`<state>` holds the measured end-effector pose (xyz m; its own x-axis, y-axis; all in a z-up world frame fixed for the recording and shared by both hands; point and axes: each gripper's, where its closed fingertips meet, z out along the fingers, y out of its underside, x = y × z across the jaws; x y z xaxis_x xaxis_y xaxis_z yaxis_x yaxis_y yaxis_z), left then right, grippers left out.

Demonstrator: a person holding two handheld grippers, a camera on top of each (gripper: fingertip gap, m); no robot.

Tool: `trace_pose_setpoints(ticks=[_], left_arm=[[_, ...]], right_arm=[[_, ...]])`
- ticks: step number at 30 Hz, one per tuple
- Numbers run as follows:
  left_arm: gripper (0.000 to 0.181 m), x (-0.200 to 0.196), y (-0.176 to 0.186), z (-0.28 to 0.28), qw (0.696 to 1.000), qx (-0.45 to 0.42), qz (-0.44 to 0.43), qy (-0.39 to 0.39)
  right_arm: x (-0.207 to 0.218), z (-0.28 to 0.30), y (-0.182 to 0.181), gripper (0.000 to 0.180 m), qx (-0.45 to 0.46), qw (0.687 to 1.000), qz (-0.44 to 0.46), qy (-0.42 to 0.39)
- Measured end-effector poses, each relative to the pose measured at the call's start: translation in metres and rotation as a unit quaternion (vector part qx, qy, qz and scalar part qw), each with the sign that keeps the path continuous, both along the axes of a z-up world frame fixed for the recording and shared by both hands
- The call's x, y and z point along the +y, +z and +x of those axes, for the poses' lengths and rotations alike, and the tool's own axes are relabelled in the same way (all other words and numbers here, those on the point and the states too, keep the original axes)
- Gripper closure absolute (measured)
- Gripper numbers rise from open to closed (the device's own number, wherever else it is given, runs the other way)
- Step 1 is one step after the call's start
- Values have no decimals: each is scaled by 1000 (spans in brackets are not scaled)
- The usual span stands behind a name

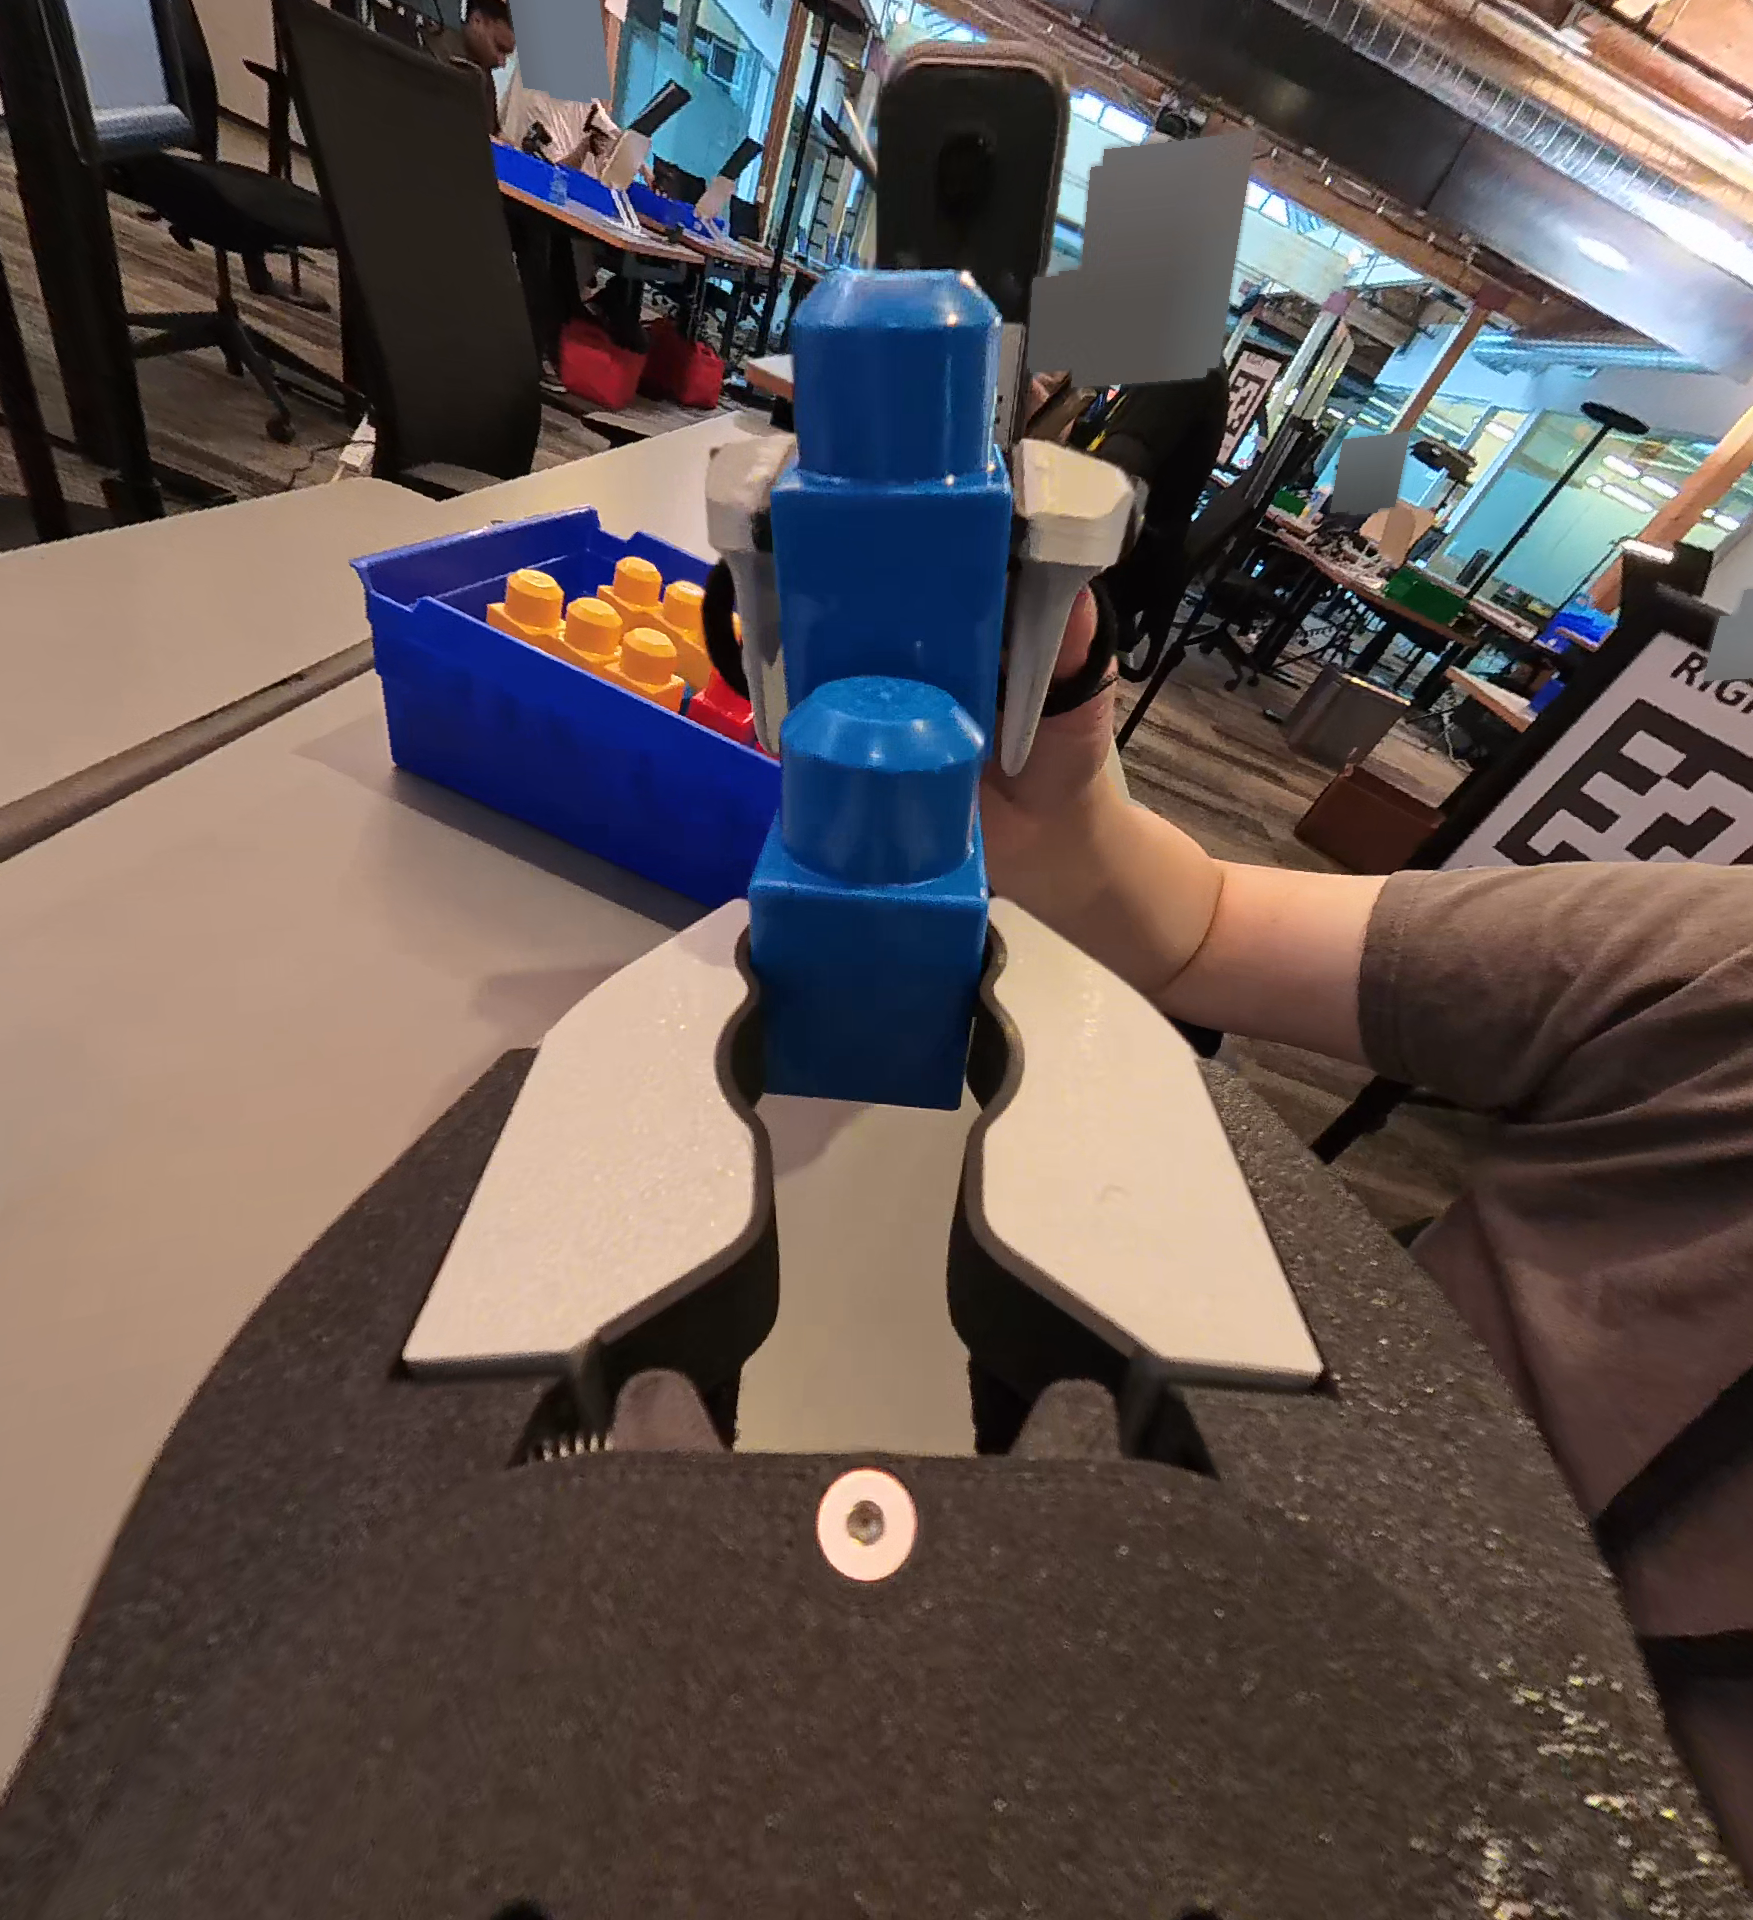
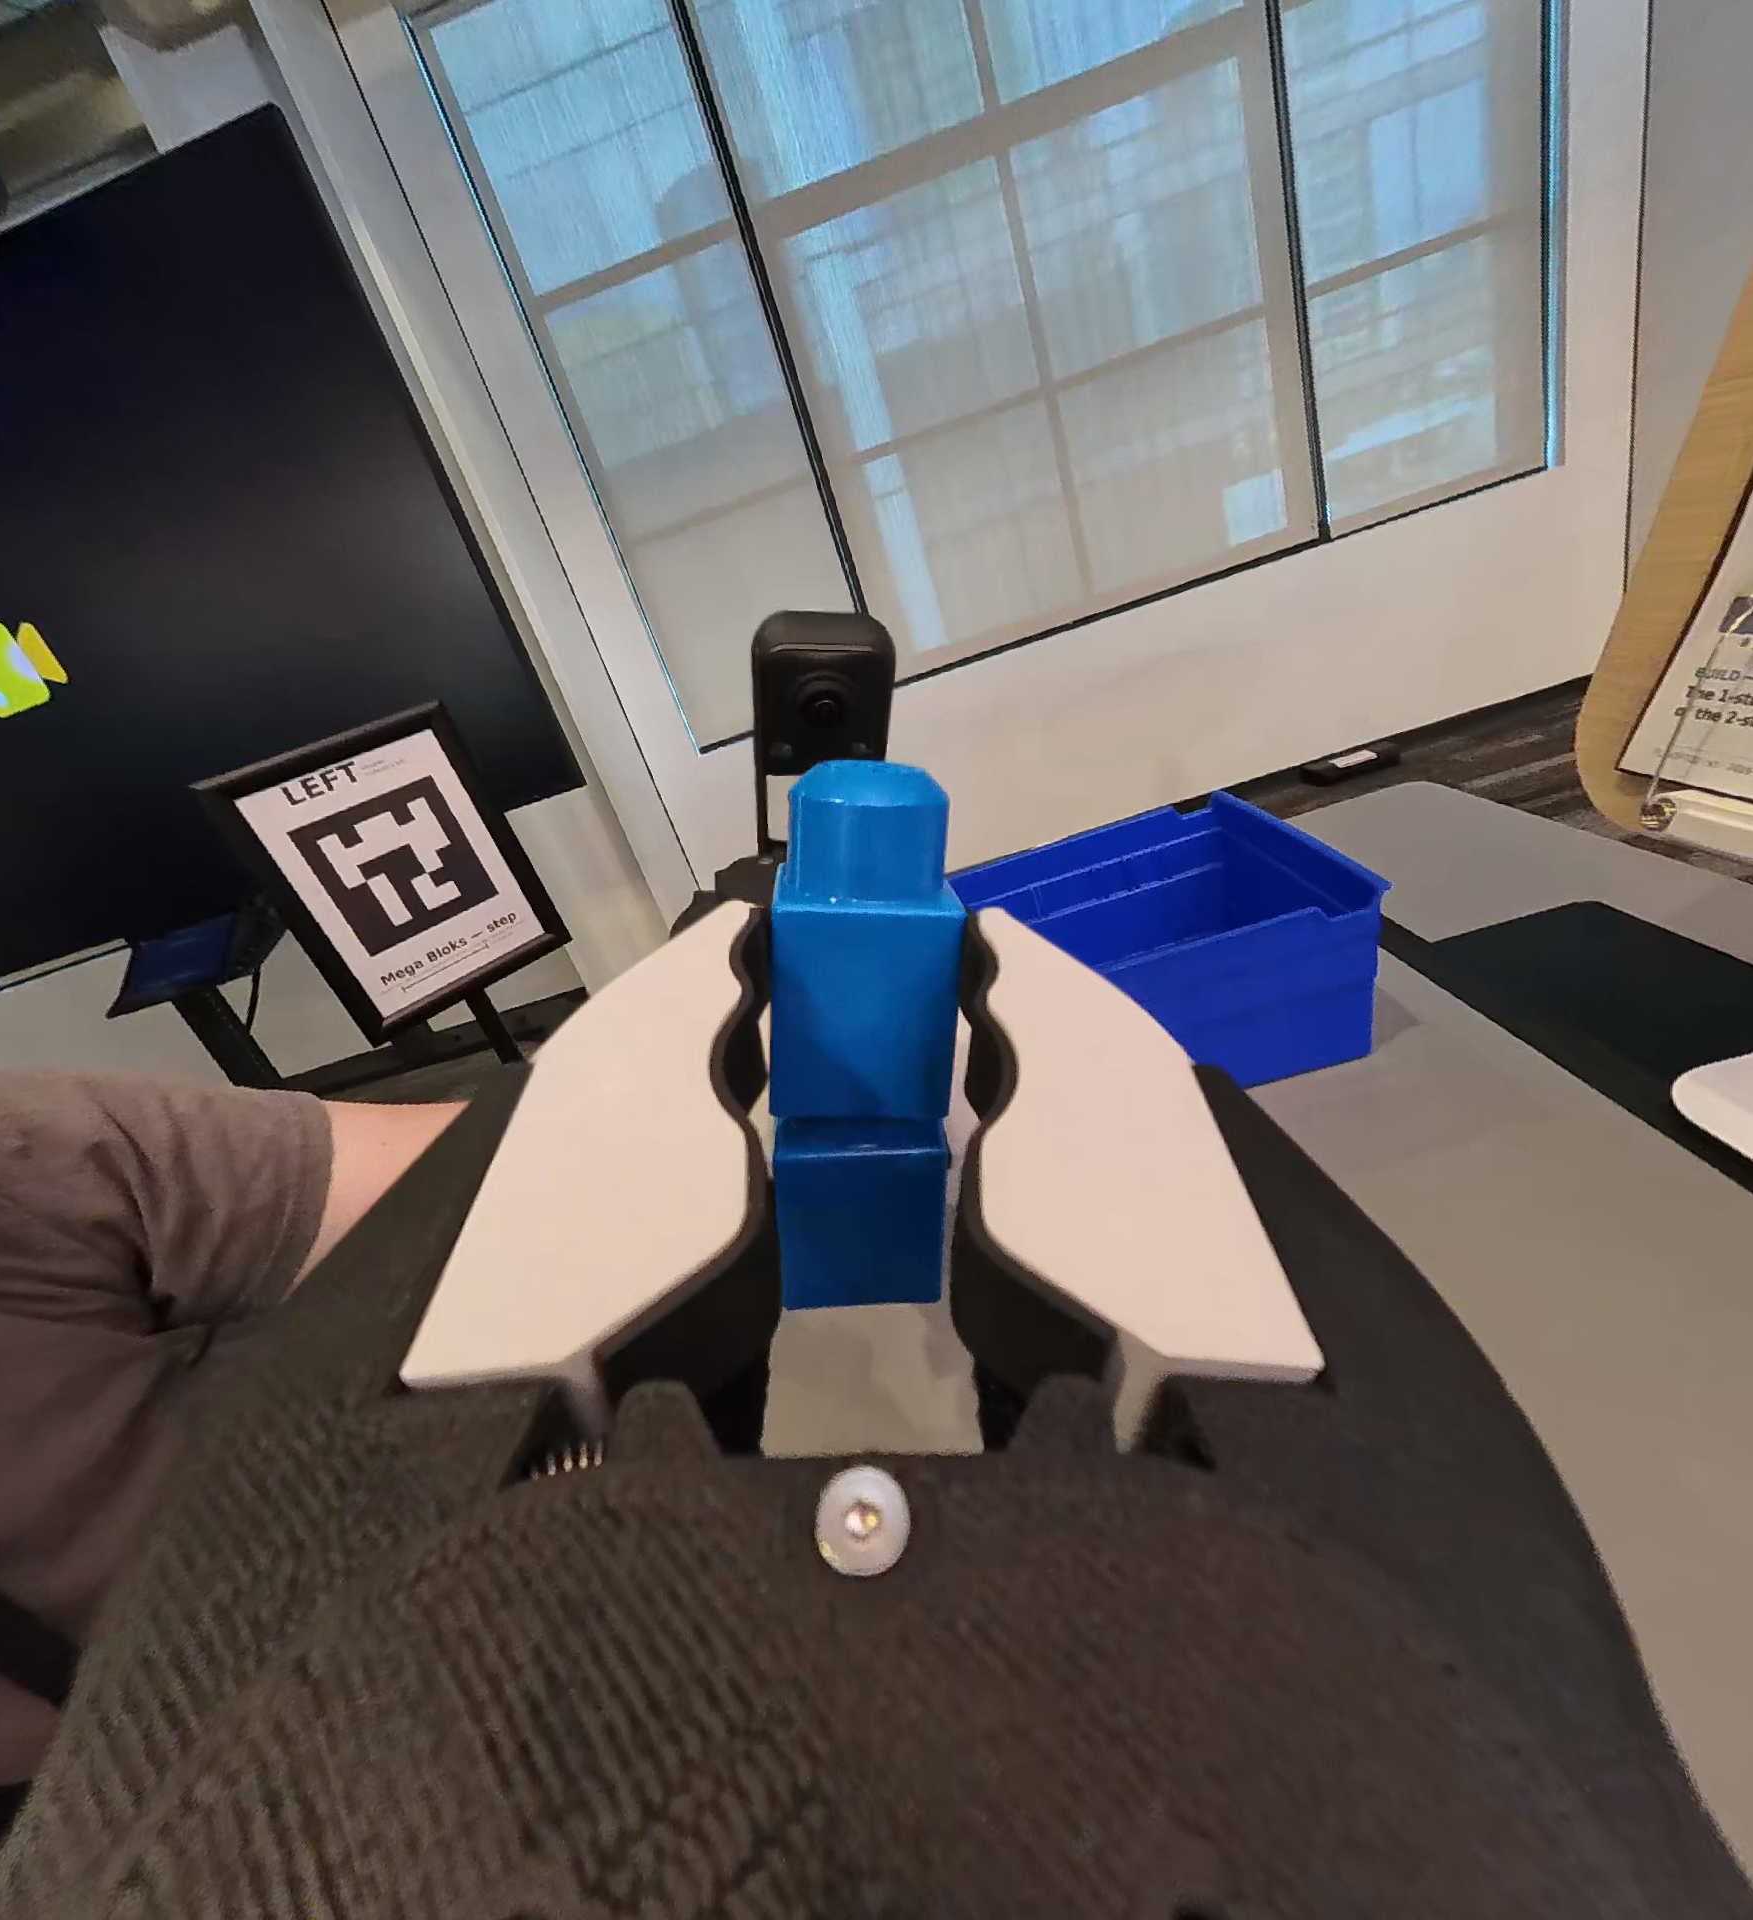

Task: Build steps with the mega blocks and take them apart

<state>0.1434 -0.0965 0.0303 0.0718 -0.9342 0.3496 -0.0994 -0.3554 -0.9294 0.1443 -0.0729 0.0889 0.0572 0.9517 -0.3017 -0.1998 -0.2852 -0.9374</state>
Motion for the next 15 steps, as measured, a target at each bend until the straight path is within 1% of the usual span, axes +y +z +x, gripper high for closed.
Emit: trace_pose_setpoints(ticks=[9,12,15], left_arm=[[145,-2,10,-1,999,-39,-33,-6],[146,0,15,-4,998,-55,-32,0],[145,0,15,-6,999,-41,-15,1]], right_arm=[[-1,1,7,144,42,999,10,-21],[0,2,7,144,39,999,12,-24],[-2,1,9,144,38,999,15,-17]])
